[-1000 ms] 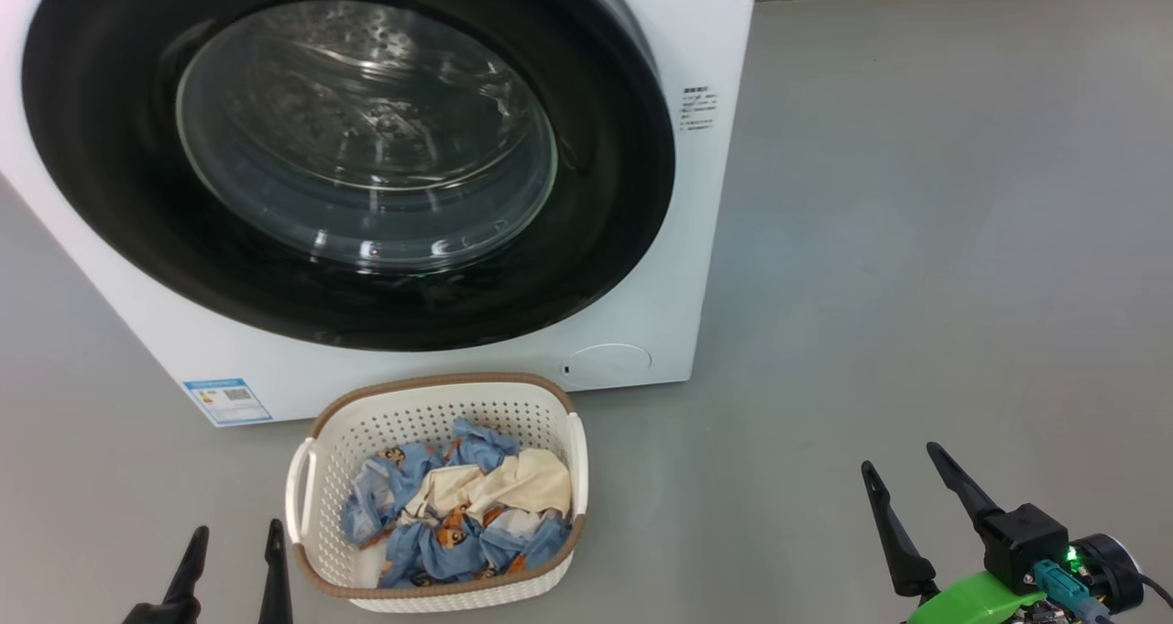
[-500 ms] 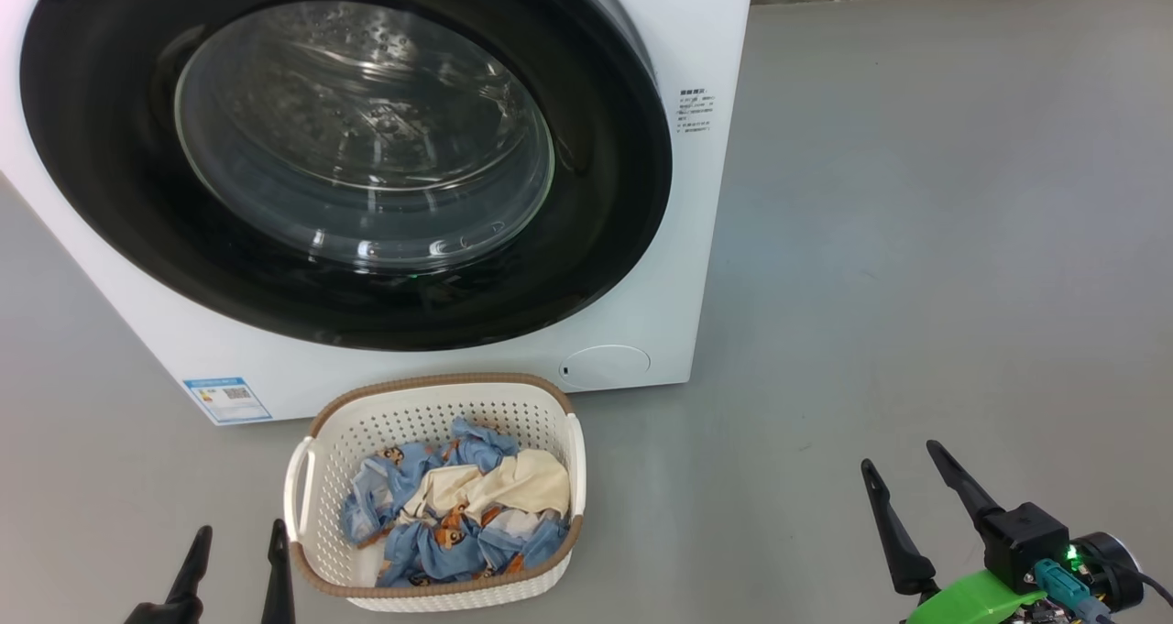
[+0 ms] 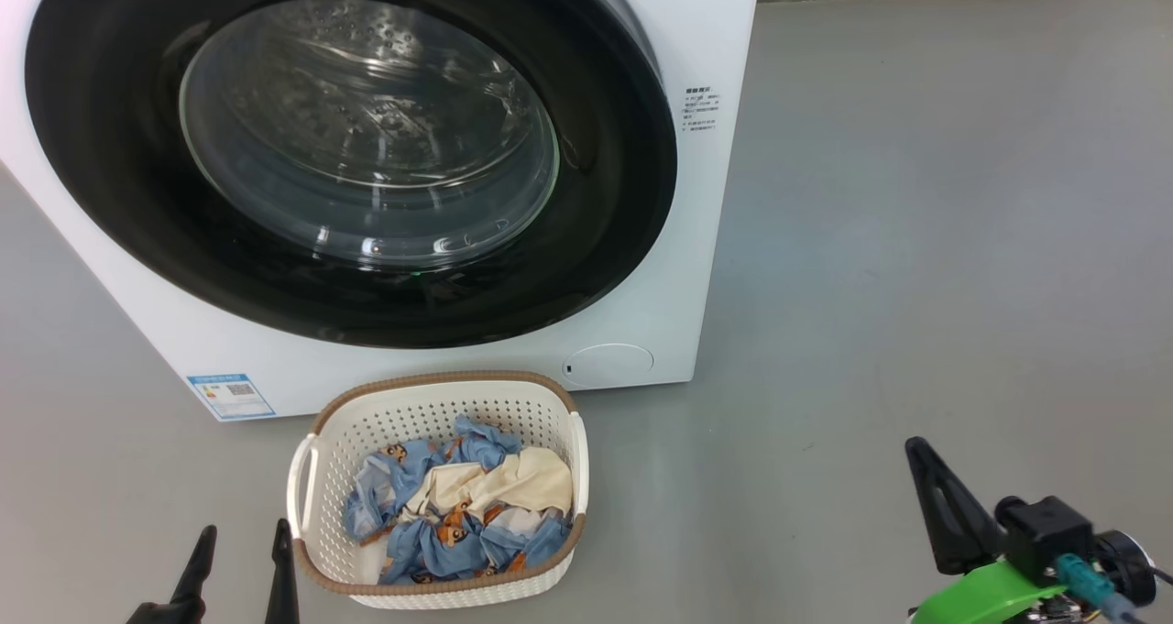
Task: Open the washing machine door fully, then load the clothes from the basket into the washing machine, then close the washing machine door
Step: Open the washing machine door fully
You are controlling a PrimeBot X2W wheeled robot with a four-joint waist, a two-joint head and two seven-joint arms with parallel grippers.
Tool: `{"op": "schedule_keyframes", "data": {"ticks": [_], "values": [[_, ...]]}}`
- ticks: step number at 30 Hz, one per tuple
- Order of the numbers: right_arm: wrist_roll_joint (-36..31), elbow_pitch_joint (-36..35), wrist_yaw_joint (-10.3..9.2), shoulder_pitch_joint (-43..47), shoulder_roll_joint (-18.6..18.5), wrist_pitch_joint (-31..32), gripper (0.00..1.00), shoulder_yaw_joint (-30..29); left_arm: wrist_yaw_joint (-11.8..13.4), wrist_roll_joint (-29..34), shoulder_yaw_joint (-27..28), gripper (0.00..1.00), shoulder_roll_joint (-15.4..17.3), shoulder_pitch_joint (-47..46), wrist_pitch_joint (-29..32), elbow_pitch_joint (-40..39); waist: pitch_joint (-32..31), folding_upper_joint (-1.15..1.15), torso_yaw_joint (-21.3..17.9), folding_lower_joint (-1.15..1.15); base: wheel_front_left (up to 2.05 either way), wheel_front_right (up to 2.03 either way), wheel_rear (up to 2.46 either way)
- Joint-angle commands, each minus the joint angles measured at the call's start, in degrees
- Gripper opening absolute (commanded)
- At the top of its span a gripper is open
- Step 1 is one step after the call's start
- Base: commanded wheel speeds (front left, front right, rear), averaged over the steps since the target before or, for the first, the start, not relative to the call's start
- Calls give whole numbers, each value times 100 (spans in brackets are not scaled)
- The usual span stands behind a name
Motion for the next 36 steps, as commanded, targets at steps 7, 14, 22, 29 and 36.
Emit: {"op": "schedule_keyframes", "data": {"ticks": [7,14,22,29,36], "values": [[840,-113,-6,-247,129,-69,0,-28,45,-33,137,100,102,-120,-60,-125,26,0,40,0,0,0,0],[1922,-3,-6,-319,216,-69,0,-282,69,-69,57,100,102,-109,-60,-188,134,0,119,0,0,0,0],[4512,567,-6,-880,246,-69,0,-900,49,-86,-87,100,102,-186,-60,-326,496,0,316,0,0,0,0],[6158,1001,-6,-1464,129,-69,0,-1311,-2,-57,-92,100,102,-304,-60,-374,876,0,443,0,0,0,0],[7995,832,-6,-1788,-316,88,0,-1123,-54,-12,12,100,102,-493,-60,-436,1203,0,521,0,0,0,0]]}}
